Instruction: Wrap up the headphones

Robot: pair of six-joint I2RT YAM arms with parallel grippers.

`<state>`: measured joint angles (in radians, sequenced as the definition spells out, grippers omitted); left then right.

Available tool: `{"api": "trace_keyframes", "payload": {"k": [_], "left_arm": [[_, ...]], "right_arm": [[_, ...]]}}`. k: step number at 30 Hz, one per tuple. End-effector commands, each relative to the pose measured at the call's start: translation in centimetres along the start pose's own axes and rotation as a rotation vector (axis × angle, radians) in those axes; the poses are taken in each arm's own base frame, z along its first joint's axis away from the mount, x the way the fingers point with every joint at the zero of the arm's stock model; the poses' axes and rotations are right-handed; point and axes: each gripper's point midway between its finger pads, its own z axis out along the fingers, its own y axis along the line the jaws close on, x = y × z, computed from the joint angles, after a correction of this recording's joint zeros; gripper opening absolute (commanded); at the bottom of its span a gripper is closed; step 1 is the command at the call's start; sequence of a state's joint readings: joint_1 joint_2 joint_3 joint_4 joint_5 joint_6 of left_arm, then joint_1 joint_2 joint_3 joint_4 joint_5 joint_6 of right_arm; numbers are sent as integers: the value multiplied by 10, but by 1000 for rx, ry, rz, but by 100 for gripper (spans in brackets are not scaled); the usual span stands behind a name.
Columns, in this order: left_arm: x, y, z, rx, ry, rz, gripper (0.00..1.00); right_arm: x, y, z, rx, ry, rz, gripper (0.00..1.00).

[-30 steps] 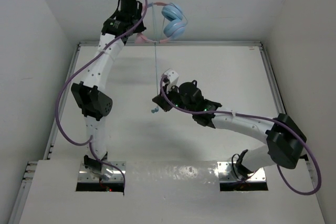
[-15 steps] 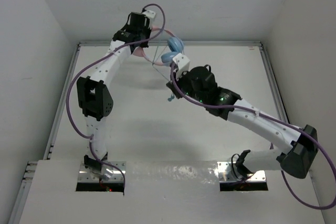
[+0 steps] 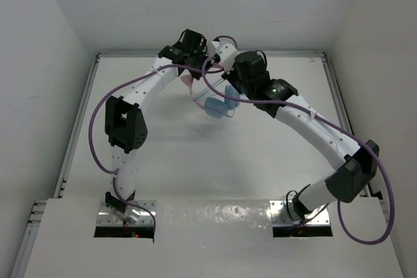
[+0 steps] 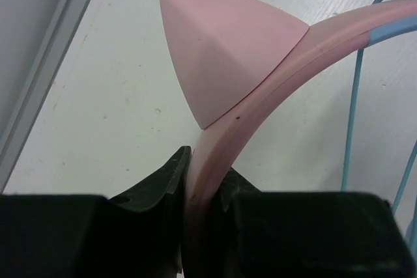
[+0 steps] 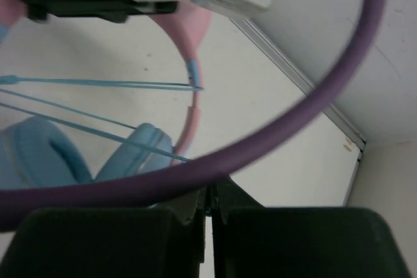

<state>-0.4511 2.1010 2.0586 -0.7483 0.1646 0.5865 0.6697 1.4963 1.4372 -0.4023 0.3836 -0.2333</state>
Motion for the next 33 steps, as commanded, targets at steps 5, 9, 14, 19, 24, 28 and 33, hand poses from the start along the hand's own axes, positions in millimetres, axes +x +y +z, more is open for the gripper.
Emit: {"api": "trace_keyframes", "payload": {"k": [5,9,14,19,24,28,33], "left_arm": [[-36,-9,-38,100,-129,39,0],[-45,-25,-49,179,-152,58,0],[-43,-38,-53,225,-136,60,0],[-41,-38,-53,223,-127,45,0],[-46,-37,-54,225,-141,49,0],[-40,-41,-53,243,-123,69,0],[-39,-41,-54,242,-116,69,0]], "right_arm": [[11,-77,12,119,-87,108,0],[15,-91,27,102,-152,218,0],[19,-100,51,48,-181,356,0],[22,-99,57,34,-194,387,0],[38,-102,63,47,-173,407,0],[45,-109,69,61,-157,472,0],[57,-121,73,86,-140,512,0]]}}
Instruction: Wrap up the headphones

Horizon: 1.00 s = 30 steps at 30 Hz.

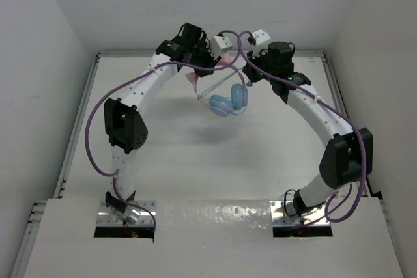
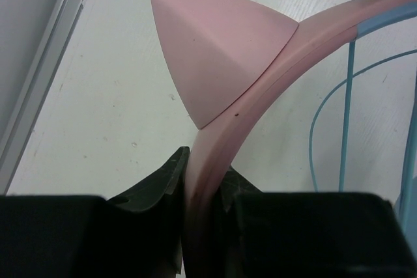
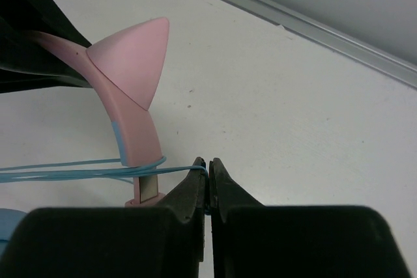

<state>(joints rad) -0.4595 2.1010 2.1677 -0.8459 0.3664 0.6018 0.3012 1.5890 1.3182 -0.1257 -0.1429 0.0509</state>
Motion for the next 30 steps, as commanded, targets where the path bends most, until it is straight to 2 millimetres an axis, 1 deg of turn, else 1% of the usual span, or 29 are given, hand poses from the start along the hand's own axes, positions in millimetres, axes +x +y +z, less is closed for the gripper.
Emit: {"api": "trace_keyframes", "payload": {"k": [1,3,6,7,9,11,12,15,16,18,19,20,21,23,25,26,28,30], "left_arm": [[-5,-17,-29,69,3,40,0],[-2,-17,-27,71,12,41,0],[5,-20,-25,85,31,40,0],[6,-20,-25,86,34,40,0],[9,-20,-24,87,42,42,0],[10,-21,-23,89,47,40,0],[12,-21,-22,91,50,36,0],[12,-24,-22,104,49,34,0],[11,-24,-22,108,46,32,0],[6,-28,-23,126,28,23,0],[2,-33,-24,154,9,14,0],[-2,-36,-25,171,-7,-9,0],[-5,-39,-26,189,-23,-21,0],[-11,-48,-26,237,-51,-59,0],[-15,-51,-27,252,-65,-72,0],[-16,-51,-27,251,-66,-80,0],[-14,-50,-26,244,-58,-94,0],[-14,-49,-25,233,-54,-114,0]], "right_arm": [[-28,-82,-11,258,-119,70,0],[-31,-87,-16,270,-129,82,0],[-38,-101,-26,302,-151,101,0],[-38,-110,-30,319,-156,111,0],[-41,-118,-38,340,-167,123,0],[-39,-128,-44,363,-171,137,0],[-45,-133,-49,373,-200,137,0],[-44,-137,-52,383,-202,144,0],[-42,-136,-50,372,-197,145,0],[-40,-120,-42,278,-196,143,0],[-37,-115,-36,237,-192,149,0],[-39,-106,-32,179,-206,148,0],[-35,-100,-28,152,-205,169,0],[-29,-95,-22,116,-204,190,0],[-24,-87,-17,76,-210,213,0],[-26,-86,-16,67,-224,216,0],[-23,-78,-13,30,-225,242,0],[-21,-66,-9,-37,-215,249,5]]}}
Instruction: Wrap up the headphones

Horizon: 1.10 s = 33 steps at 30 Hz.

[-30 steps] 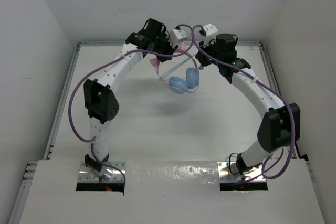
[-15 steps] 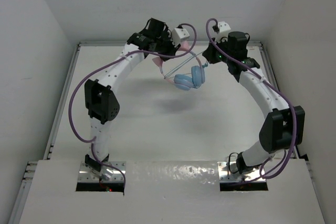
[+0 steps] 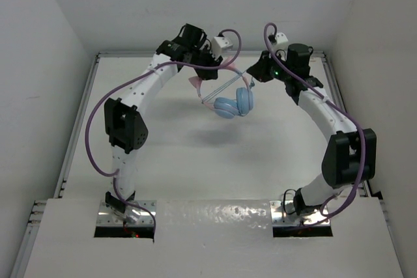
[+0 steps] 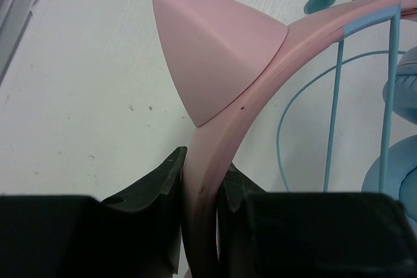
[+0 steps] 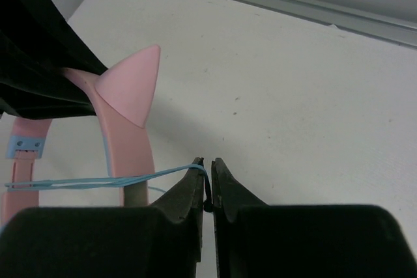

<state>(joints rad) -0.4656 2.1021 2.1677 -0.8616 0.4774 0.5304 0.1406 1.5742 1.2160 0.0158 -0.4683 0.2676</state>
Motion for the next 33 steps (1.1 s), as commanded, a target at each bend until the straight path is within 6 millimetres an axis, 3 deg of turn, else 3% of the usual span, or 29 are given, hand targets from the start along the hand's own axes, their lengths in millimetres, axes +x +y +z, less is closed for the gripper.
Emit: {"api": "trace_keyframes", "payload": {"k": [1,5,18,22,29,33], "left_arm": [[-5,-25,-23,108,-6,-74,0],[-3,-16,-22,50,4,-147,0],[-9,11,-31,-90,2,-148,0],[-7,17,-32,-125,15,-146,0],[-2,22,-32,-158,30,-148,0],[1,25,-30,-174,37,-165,0]], "right_arm": [[-38,-41,-2,100,-149,-23,8],[-15,-34,-1,70,-86,-10,20],[28,-34,-9,65,30,-9,26],[36,-35,-13,67,88,-37,43],[32,-41,-31,136,132,-85,70],[14,-33,-44,156,99,-56,73]]}}
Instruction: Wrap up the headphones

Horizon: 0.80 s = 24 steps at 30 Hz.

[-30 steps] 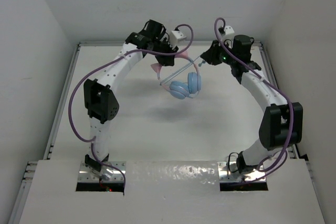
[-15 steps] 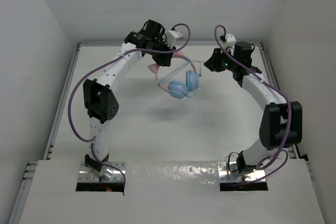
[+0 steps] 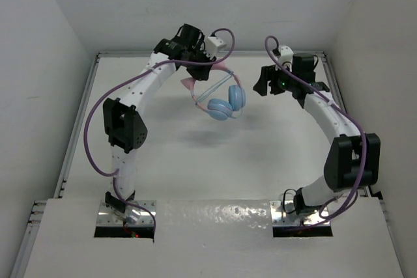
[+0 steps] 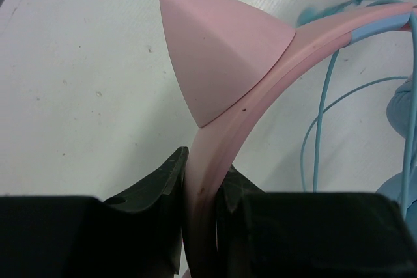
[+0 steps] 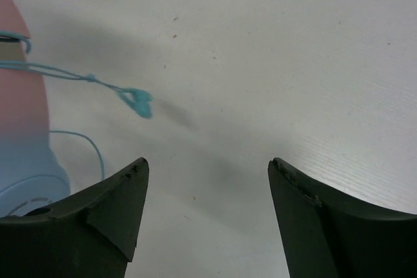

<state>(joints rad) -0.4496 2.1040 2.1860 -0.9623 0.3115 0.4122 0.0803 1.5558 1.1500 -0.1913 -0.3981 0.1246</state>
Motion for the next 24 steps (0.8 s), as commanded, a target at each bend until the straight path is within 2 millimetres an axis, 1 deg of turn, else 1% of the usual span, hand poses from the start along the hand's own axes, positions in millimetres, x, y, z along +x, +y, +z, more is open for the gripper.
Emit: {"api": "trace_keyframes", "payload": {"k": [1,2,3,4,5,6,7,9,10,11,12,13,14,15,16,17,18,20,24], "left_arm": [[-29,7,-17,-35,-103,-16,0],[-27,8,-16,-39,-98,-20,0],[-27,8,-14,-41,-99,-25,0],[-27,8,-13,-43,-100,-28,0],[-26,9,-12,-47,-97,-30,0],[-27,9,-11,-48,-98,-32,0],[-26,10,-10,-50,-97,-33,0],[-27,11,-8,-59,-99,-36,0],[-26,11,-7,-61,-97,-37,0],[-27,12,-8,-64,-98,-36,0],[-26,11,-7,-65,-95,-38,0],[-26,11,-8,-67,-96,-39,0],[-25,10,-7,-67,-91,-38,0],[-25,10,-7,-67,-91,-38,0],[-25,10,-8,-67,-93,-40,0],[-25,9,-7,-65,-91,-43,0],[-25,10,-7,-67,-92,-42,0],[-26,8,-7,-63,-93,-43,0],[-26,6,-5,-54,-94,-45,0]], "right_arm": [[-56,10,-38,31,-144,-44,69],[-60,12,-43,36,-157,-40,60],[-63,17,-47,32,-171,-30,28],[-67,20,-52,36,-186,-23,16],[-73,25,-61,38,-211,-23,12],[-75,35,-62,23,-220,-19,14],[-75,40,-63,30,-227,-20,23],[-78,58,-67,16,-247,-44,43],[-76,74,-63,18,-243,-77,60],[-75,82,-61,21,-241,-98,65],[-72,103,-58,-4,-232,-128,71],[-71,109,-55,-2,-231,-129,83],[-71,109,-53,16,-227,-120,93],[-65,114,-46,9,-202,-97,99],[-67,115,-44,20,-199,-89,99],[-65,107,-41,69,-187,-81,99],[-58,106,-34,87,-145,-76,99],[-48,103,-29,120,-91,-73,99],[-37,113,-19,115,-49,-87,99]]}}
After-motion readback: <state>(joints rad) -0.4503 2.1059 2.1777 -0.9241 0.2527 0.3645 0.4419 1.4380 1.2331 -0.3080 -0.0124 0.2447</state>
